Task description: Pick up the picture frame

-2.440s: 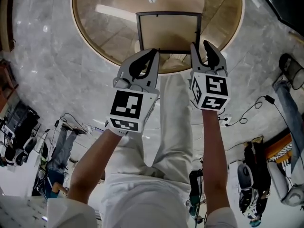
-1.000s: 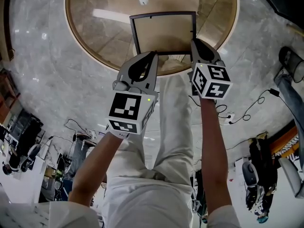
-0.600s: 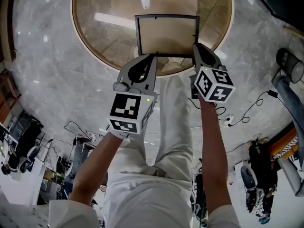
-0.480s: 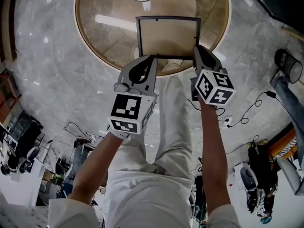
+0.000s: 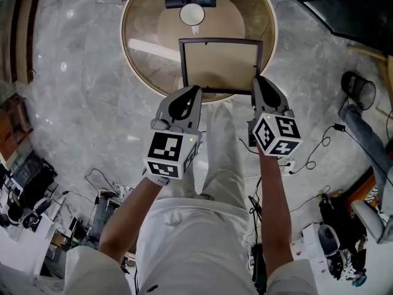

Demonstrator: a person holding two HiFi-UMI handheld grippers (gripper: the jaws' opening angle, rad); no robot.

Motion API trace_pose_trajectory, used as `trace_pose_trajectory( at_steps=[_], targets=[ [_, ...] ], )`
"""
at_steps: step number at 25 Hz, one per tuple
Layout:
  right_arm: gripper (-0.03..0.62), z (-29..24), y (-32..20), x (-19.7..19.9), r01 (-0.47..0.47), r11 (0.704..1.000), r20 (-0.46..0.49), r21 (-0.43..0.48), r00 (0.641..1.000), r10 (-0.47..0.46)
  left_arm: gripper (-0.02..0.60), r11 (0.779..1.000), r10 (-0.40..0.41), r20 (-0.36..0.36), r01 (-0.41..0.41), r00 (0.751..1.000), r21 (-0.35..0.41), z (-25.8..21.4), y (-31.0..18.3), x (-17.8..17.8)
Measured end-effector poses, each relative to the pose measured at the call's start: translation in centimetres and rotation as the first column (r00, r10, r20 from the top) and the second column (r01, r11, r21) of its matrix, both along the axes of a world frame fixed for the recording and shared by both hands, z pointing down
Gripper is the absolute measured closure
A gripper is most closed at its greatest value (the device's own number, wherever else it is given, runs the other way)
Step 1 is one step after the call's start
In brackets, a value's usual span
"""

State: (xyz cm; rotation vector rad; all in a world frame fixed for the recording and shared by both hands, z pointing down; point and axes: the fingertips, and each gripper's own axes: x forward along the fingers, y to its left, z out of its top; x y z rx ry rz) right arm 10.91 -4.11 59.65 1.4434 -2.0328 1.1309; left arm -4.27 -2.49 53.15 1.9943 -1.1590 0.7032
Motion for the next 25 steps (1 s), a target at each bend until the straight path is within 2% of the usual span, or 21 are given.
trace_pose_trajectory(
  at_steps=[5,10,18,25],
  targets=[
    [0.556,-9.1,-0.9,0.5,-0.022,0.992,-0.015,0.122,1.0,0.024,0.577,0.997,-0.027,-0.024,0.029,0.999,0.07,-7.5,-0.6,-0.4],
    [0.556,-17.8,-1.8,1.1,-0.033,0.967,-0.039,0.251,0.998,0.044,0.577,0.987,-0.042,-0.058,0.05,0.997,0.155,-14.9,-1.3,-0.5],
    [0.556,-29.8,-0.7,2.6,-0.079,0.909,-0.075,0.409,0.99,0.119,0.577,0.964,-0.035,-0.106,0.062,0.994,0.26,-24.6,-0.2,-0.6],
    [0.556,-36.9,0.4,2.7,-0.143,0.848,-0.068,0.511,0.976,0.206,0.577,0.932,0.001,-0.132,0.047,0.991,0.36,-30.6,-0.3,-1.2]
  ],
)
